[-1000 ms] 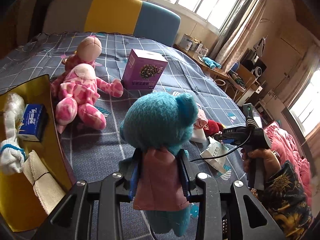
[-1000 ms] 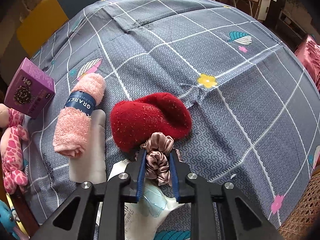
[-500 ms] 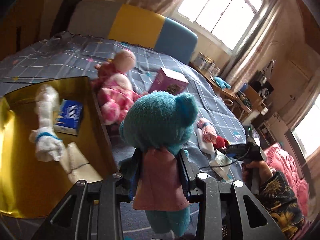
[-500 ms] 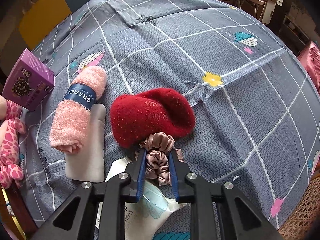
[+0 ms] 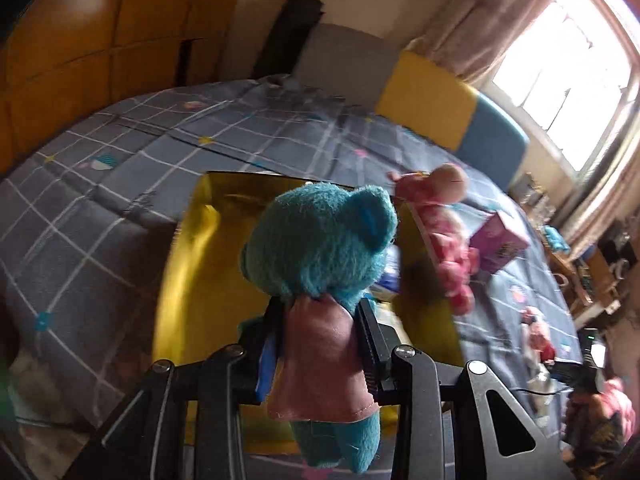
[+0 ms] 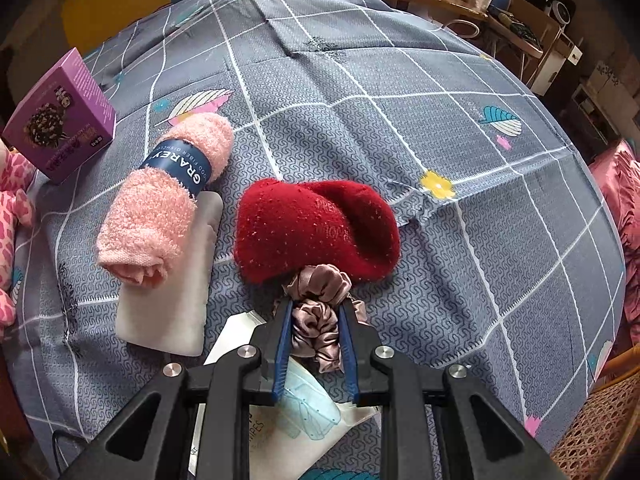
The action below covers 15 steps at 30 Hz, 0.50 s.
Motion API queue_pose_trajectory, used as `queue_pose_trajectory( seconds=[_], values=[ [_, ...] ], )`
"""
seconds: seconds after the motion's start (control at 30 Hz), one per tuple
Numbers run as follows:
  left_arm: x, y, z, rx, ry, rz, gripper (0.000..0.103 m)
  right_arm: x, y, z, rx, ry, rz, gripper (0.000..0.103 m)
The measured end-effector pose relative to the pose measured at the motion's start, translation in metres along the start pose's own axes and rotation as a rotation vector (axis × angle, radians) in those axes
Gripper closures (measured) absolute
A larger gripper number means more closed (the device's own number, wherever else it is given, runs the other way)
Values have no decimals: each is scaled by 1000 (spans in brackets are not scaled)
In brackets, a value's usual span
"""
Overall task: Organize soft objects
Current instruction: 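Carry the teal bear into the gold tray with left tool while right grasps the satin scrunchie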
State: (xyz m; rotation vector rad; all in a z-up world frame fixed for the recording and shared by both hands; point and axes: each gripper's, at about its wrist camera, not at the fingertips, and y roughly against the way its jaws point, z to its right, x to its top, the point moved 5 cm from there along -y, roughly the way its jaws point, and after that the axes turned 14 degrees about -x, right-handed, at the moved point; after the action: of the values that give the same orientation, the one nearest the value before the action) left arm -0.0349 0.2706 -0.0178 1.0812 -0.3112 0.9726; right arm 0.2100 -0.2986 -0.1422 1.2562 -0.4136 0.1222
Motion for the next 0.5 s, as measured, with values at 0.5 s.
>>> queue_pose_trajectory(
  seconds=[0.5],
  values=[
    [45, -92, -63, 172, -4, -153, 64, -4, 1, -6, -21, 52, 23, 82]
  ],
)
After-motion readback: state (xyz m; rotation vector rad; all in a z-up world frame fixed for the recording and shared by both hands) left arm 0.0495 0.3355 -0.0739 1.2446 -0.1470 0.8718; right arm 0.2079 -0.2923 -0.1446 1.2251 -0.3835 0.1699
